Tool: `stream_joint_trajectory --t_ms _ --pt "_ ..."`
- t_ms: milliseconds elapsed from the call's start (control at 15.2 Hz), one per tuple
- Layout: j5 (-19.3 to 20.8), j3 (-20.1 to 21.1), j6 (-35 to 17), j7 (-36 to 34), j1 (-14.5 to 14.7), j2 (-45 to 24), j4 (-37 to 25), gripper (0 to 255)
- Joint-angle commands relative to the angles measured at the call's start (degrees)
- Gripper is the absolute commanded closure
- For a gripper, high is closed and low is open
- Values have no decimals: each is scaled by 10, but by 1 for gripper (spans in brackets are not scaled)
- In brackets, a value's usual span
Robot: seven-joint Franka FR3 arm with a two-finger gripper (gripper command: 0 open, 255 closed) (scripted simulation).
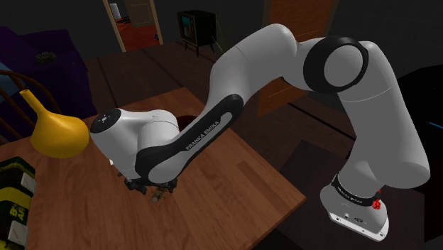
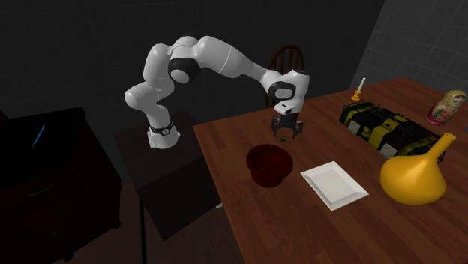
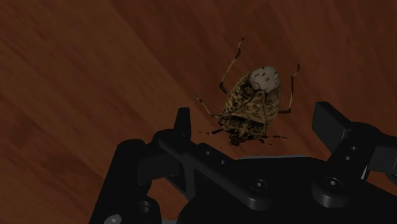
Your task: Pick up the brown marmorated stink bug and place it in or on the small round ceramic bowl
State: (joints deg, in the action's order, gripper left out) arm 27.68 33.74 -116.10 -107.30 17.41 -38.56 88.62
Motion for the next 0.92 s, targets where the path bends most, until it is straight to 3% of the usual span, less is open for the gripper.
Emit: stream_joint_trajectory --t_ms 0,264,330,858 --pt "1 -1 -1 0 0 -1 0 0" --pt "1 -1 -1 0 0 -1 0 0" --pt "1 -1 -1 0 0 -1 0 255" --pt "1 -1 -1 0 0 -1 0 255"
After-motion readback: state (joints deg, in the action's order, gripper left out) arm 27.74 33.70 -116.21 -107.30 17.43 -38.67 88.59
